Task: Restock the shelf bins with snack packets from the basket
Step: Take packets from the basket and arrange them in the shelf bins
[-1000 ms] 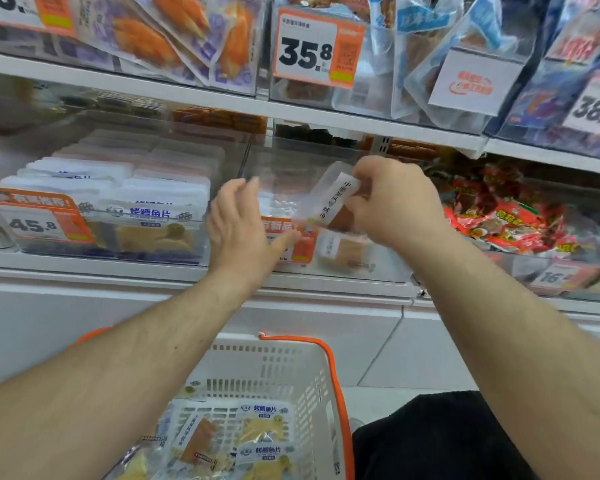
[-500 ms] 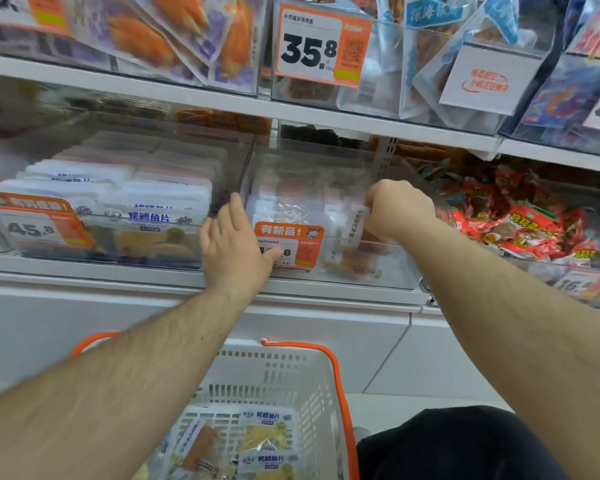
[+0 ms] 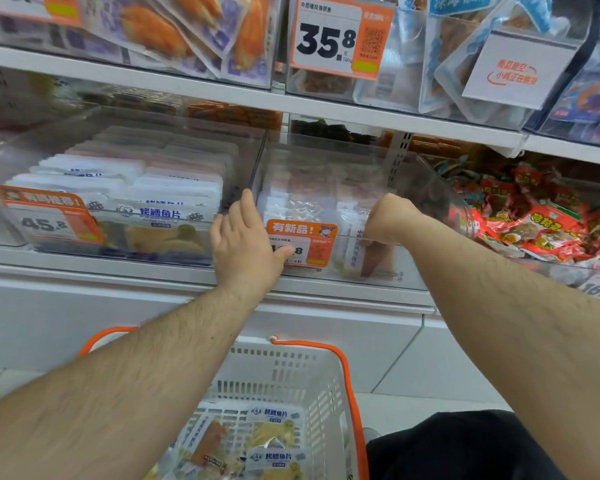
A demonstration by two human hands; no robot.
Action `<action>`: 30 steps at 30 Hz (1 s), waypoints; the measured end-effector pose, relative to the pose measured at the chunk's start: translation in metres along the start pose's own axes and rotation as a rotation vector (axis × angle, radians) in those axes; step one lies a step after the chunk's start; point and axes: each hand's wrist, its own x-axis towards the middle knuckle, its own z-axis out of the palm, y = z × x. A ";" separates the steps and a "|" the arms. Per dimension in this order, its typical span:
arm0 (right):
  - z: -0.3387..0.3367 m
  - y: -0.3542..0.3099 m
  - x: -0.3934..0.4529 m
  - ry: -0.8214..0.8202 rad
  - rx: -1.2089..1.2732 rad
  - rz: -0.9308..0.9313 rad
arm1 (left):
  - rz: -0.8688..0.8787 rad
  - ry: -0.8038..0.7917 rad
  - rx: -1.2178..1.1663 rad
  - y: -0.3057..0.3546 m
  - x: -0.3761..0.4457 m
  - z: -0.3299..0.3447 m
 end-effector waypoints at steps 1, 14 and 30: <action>-0.001 0.000 -0.001 -0.004 0.016 -0.003 | -0.001 -0.014 -0.001 0.000 0.000 -0.002; 0.039 -0.091 -0.095 0.445 0.366 -0.434 | 0.281 -0.172 -0.044 -0.052 -0.033 -0.048; 0.264 -0.135 -0.117 -0.343 0.292 -0.281 | 0.057 -1.103 0.216 -0.171 -0.055 -0.079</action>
